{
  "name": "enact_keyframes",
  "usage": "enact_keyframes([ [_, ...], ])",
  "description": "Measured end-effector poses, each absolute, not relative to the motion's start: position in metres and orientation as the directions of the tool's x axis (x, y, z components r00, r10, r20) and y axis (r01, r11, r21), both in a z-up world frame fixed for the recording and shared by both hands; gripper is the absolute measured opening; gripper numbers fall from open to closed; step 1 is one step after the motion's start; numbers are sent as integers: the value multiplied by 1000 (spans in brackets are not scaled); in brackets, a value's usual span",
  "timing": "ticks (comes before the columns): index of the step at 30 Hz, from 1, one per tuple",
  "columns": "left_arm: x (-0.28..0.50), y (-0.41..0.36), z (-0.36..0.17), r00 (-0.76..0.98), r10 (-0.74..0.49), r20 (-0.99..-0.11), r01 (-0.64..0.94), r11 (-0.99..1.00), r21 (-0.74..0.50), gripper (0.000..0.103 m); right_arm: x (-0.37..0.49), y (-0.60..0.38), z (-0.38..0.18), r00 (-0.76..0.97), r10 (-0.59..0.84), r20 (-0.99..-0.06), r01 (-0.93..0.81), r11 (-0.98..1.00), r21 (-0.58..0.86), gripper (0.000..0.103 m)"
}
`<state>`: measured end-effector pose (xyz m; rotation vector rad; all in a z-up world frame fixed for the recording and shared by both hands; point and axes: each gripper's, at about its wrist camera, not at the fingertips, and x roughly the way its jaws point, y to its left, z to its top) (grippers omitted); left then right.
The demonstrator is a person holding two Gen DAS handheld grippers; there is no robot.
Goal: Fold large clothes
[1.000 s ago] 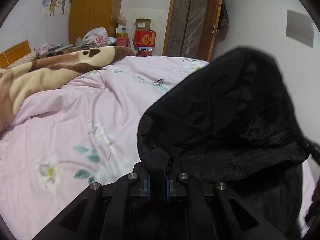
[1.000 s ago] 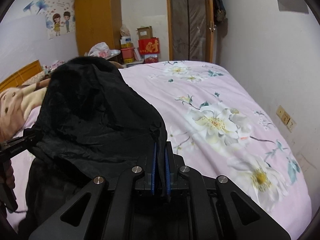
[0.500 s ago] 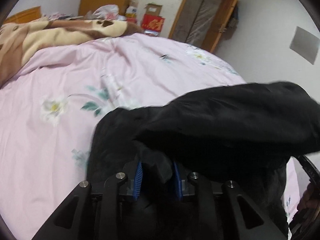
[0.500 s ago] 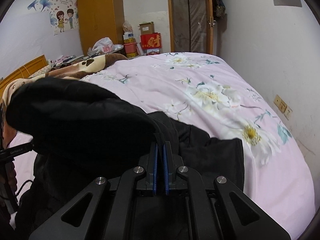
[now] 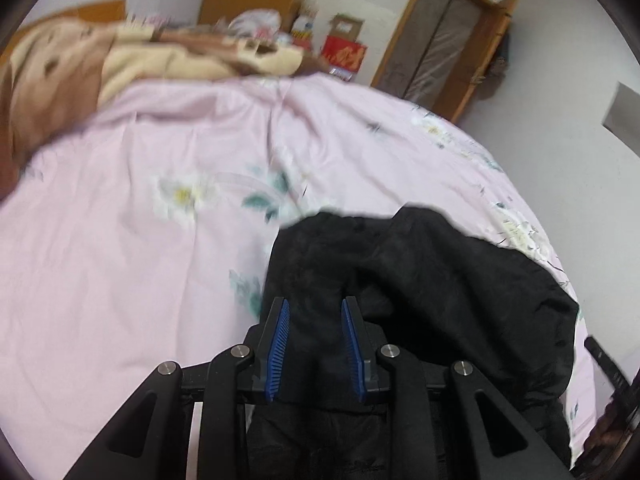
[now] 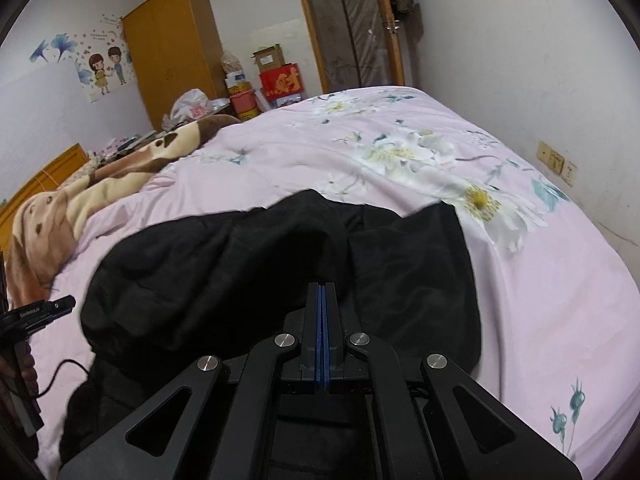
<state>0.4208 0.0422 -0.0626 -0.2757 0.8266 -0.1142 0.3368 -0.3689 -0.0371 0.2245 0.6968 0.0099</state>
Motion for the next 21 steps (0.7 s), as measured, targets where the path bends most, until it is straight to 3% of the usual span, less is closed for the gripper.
enact_keyframes([
  [2, 426, 28, -45, 687, -220, -692, 35, 962, -272, 54, 346, -360, -25, 772, 112, -626, 31, 977, 213, 1],
  [4, 434, 16, -32, 698, -261, -666, 74, 952, -296, 59, 356, -349, -17, 771, 144, -620, -2, 974, 224, 17],
  [10, 467, -46, -22, 656, -320, -683, 140, 942, -306, 59, 399, -306, -5, 744, 201, -637, -71, 972, 223, 23],
  [18, 465, -87, -84, 555, -278, -784, 193, 960, -204, 60, 407, -285, -58, 661, 228, -715, -122, 973, 197, 33],
  [21, 458, -86, -101, 572, -266, -776, 215, 961, -172, 60, 403, -289, -81, 636, 213, -742, -115, 977, 182, 33],
])
